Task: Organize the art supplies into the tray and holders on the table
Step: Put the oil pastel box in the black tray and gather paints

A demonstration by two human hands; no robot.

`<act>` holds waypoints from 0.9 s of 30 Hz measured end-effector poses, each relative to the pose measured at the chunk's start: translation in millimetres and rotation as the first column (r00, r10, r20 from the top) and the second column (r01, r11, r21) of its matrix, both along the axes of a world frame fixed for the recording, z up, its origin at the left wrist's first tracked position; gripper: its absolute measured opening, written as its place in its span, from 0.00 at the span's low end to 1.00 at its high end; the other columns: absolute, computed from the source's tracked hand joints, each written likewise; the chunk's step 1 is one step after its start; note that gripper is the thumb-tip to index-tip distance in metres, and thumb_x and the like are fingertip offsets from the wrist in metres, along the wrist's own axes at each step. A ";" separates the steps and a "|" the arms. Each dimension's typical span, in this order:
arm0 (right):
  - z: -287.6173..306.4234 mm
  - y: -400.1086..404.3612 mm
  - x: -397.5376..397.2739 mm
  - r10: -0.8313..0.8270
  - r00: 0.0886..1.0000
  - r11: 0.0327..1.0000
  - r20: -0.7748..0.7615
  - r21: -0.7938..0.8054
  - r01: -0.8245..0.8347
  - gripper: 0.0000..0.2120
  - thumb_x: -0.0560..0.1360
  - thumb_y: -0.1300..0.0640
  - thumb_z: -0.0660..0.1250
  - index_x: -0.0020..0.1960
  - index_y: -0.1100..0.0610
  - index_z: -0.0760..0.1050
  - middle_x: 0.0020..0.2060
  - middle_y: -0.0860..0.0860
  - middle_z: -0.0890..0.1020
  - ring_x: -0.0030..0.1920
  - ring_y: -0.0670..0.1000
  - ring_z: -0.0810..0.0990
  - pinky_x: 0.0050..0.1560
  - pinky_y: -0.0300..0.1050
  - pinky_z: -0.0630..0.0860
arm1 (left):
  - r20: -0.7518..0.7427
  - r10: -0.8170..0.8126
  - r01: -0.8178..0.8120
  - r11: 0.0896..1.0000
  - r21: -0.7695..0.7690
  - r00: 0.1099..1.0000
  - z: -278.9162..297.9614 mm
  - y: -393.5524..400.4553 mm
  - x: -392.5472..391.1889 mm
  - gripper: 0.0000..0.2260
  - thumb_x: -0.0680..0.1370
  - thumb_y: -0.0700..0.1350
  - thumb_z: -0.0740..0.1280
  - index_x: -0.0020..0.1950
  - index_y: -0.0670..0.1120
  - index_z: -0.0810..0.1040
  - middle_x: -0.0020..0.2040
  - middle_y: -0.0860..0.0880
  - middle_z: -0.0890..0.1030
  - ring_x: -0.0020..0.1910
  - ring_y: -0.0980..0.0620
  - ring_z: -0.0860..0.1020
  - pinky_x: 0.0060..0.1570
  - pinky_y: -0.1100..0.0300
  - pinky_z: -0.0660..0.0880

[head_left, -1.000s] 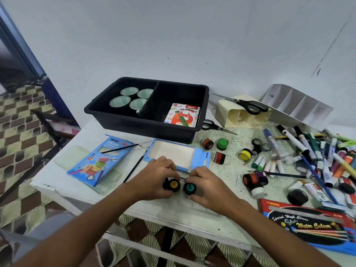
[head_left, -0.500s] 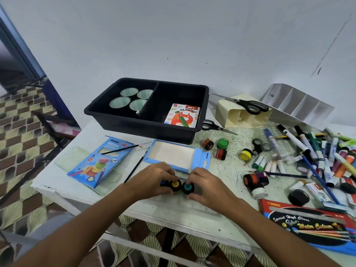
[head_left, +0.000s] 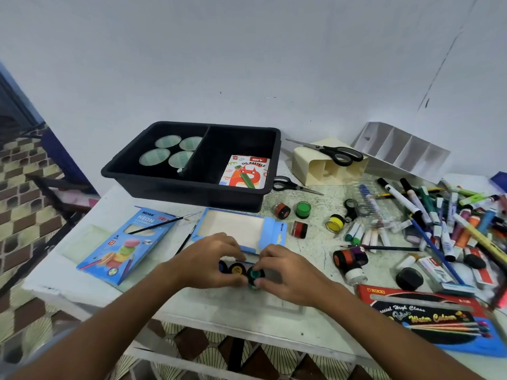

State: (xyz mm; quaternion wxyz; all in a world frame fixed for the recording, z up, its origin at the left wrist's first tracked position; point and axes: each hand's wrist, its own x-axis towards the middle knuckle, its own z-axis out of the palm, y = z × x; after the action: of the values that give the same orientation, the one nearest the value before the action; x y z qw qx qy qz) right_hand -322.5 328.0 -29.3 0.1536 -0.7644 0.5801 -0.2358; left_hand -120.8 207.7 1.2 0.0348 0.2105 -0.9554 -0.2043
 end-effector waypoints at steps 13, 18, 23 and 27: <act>18.3 -33.6 -79.1 -0.493 0.825 0.862 -0.276 -0.027 0.506 0.17 0.72 0.52 0.67 0.60 0.53 0.76 0.53 0.50 0.79 0.55 0.53 0.72 0.48 0.48 0.71 | -0.032 -0.033 0.010 0.832 -0.555 0.999 -5.5 -17.1 -135.8 0.18 0.70 0.28 0.65 0.60 0.36 0.76 0.55 0.39 0.78 0.55 0.40 0.76 0.46 0.51 0.79; 2.0 -39.8 -76.3 -0.479 0.813 0.869 -0.330 -0.052 0.491 0.11 0.69 0.52 0.66 0.51 0.53 0.78 0.47 0.50 0.81 0.50 0.53 0.74 0.39 0.44 0.66 | 0.118 0.053 0.016 0.856 -0.517 0.992 -22.9 -34.7 -150.7 0.24 0.76 0.33 0.62 0.72 0.40 0.64 0.66 0.42 0.70 0.65 0.43 0.68 0.56 0.51 0.76; -0.2 -36.4 -74.8 -0.512 0.826 0.854 -0.236 -0.033 0.520 0.08 0.70 0.54 0.65 0.48 0.54 0.73 0.43 0.51 0.80 0.47 0.55 0.76 0.38 0.45 0.66 | 0.109 0.097 -0.036 0.885 -0.465 0.989 -18.8 -34.8 -152.3 0.16 0.74 0.30 0.61 0.60 0.42 0.73 0.55 0.43 0.72 0.55 0.44 0.73 0.43 0.55 0.73; 7.9 -24.3 -77.0 -0.554 0.821 0.828 -0.137 0.009 0.561 0.10 0.70 0.52 0.67 0.51 0.52 0.75 0.43 0.50 0.81 0.44 0.53 0.78 0.38 0.45 0.71 | 0.100 0.115 -0.055 0.880 -0.471 0.988 -13.7 -34.4 -153.6 0.16 0.76 0.33 0.60 0.63 0.44 0.72 0.56 0.43 0.73 0.54 0.44 0.74 0.43 0.54 0.74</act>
State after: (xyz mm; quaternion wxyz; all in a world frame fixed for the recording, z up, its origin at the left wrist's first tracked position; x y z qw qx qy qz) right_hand -399.5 303.7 -21.4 0.0591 -0.5710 0.7924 -0.2064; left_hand -274.4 173.3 -12.6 0.0335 0.2501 -0.9665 0.0469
